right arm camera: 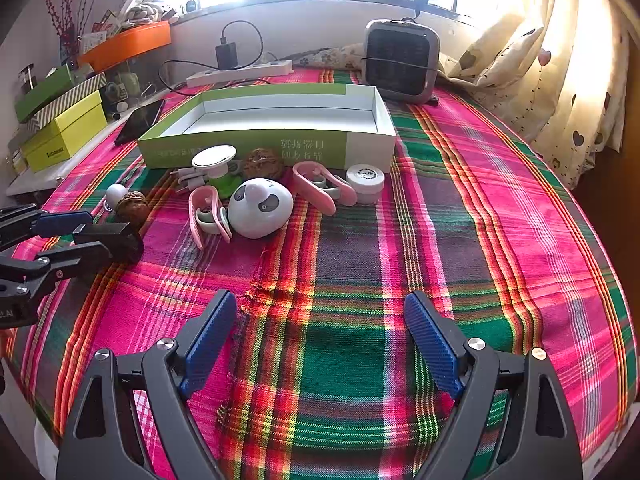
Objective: Organize objects
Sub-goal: 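Close the left tool on the black flashlight lying on the cloth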
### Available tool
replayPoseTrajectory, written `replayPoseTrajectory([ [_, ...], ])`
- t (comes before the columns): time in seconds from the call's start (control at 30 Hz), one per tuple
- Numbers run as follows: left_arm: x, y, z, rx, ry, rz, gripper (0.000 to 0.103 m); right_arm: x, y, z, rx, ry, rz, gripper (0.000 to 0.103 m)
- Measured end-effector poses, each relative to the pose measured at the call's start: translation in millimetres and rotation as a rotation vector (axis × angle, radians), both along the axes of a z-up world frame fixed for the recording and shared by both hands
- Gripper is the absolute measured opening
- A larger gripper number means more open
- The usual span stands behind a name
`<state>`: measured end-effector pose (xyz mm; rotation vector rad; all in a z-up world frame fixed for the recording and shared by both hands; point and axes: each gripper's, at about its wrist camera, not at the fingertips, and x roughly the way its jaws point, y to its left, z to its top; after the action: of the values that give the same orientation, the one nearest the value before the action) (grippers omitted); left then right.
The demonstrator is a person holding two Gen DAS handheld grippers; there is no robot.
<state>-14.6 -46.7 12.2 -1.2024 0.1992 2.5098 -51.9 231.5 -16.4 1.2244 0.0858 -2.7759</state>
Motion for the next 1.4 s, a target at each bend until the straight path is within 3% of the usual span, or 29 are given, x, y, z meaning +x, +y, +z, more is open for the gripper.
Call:
replayPoseTrajectory([
  [0.23,-3.4,9.4,-5.8,-0.037,-0.011,-0.018,0.056,-0.9,-0.4,-0.5,-0.001,-0.001,0.004,0.086],
  [0.6,-13.6,25.1,-8.1,-0.029,-0.011,-0.04,0.056,0.1,-0.6,-1.2,-0.004,0.003,0.015,0.086],
  [0.83,-8.4,28.8,-6.9,-0.02,-0.012,-0.07,0.047,0.1,0.3,-1.5,-0.005,0.002,0.019,0.086],
  [1.4,-12.1,25.7,-7.8,0.003,0.011,0.003,0.03,0.7,0.8,-2.2,-0.002,0.003,0.011,0.086],
])
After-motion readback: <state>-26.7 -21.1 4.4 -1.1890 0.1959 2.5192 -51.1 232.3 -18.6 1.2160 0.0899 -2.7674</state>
